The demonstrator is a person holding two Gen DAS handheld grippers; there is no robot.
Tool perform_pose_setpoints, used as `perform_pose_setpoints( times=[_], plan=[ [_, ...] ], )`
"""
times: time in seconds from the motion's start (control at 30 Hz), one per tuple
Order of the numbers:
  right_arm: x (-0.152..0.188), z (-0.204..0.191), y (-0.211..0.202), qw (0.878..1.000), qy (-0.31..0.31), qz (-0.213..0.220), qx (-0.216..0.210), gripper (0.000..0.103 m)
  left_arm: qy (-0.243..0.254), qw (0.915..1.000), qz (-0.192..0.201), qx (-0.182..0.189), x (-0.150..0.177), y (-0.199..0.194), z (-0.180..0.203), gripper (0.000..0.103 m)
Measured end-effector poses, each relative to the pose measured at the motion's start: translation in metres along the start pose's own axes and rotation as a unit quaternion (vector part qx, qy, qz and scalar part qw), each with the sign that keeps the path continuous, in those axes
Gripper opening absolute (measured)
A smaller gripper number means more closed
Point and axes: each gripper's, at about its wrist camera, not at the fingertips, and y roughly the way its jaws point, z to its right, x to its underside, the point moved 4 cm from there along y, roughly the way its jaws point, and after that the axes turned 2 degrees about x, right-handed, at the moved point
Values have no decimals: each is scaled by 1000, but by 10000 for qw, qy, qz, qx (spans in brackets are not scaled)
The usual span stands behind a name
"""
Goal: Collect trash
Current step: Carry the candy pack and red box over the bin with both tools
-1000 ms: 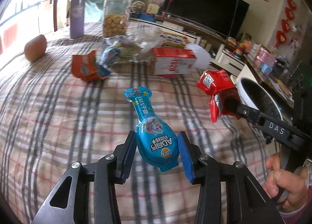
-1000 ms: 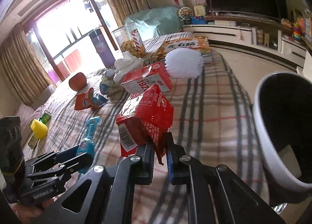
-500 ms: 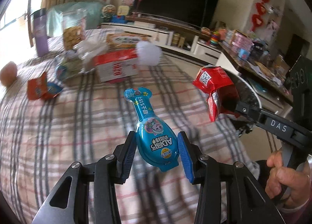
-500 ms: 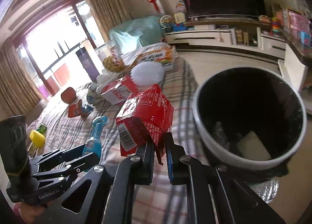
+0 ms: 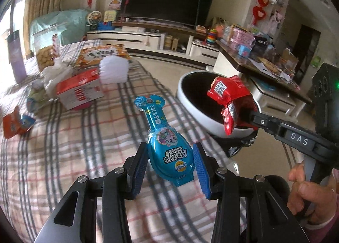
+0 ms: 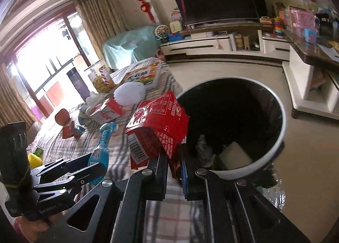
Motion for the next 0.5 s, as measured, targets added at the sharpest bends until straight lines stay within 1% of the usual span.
perform_pose_setpoints(
  times=[0.3,0.5],
  plan=[
    [-7,29,-9,9996,132,71,247,10,249,9996,-52,149,-18,24,18,41],
    [-10,49,-8,9988,260,26,421,10,306,9992,-72,241,-28,39,26,41]
  ],
)
